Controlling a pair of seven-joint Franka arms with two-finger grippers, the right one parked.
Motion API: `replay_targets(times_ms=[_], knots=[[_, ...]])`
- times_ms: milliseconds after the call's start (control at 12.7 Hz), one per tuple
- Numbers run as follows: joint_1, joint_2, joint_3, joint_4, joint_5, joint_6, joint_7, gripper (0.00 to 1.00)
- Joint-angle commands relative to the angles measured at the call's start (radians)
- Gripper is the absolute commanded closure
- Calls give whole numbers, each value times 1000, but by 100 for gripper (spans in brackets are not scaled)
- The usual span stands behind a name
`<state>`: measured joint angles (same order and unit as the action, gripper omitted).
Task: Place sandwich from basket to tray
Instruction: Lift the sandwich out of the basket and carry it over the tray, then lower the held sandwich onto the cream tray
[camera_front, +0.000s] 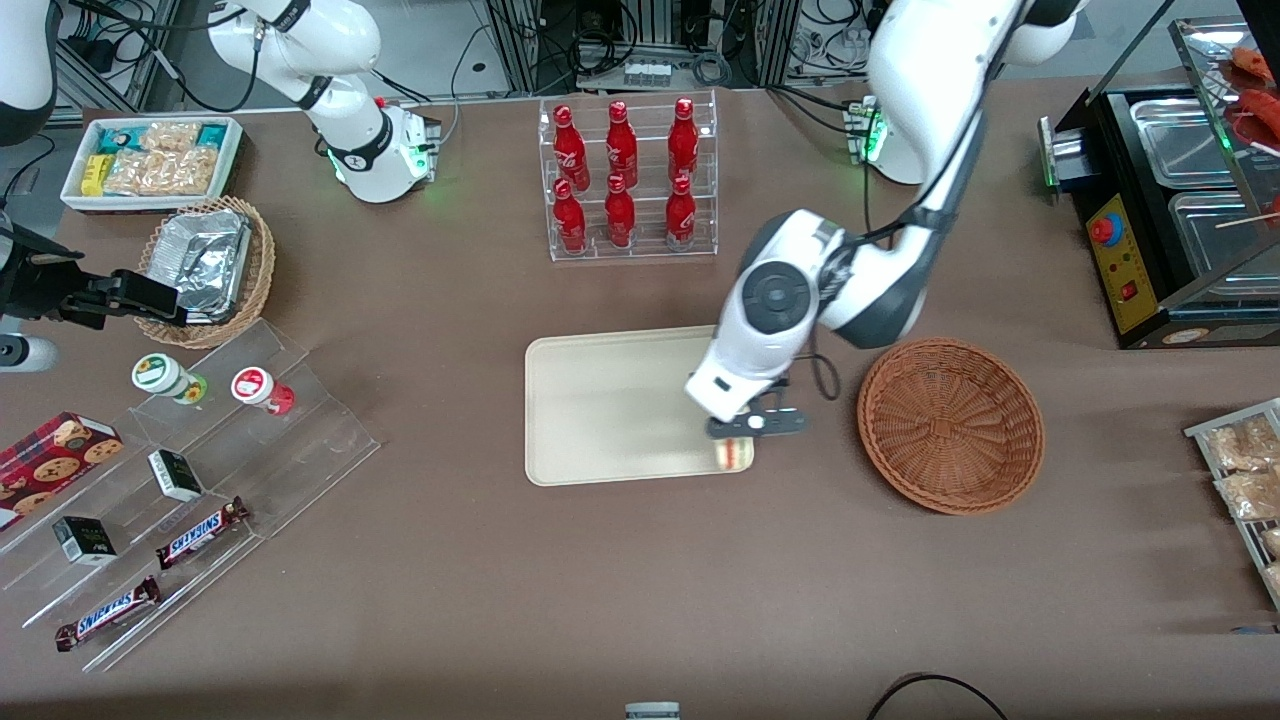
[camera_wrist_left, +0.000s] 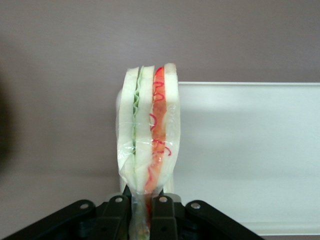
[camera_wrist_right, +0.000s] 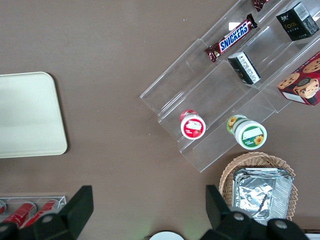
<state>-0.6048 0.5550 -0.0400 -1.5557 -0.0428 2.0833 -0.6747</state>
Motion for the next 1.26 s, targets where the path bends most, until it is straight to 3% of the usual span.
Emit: replay_targets(times_ms=[0,394,1182], knots=[[-64,95,14,132,-11,-23,-54,100],[-92,233,-15,290,-37,-31,-101,100],[-93,322,-44,388,-58,-134,-103,100]])
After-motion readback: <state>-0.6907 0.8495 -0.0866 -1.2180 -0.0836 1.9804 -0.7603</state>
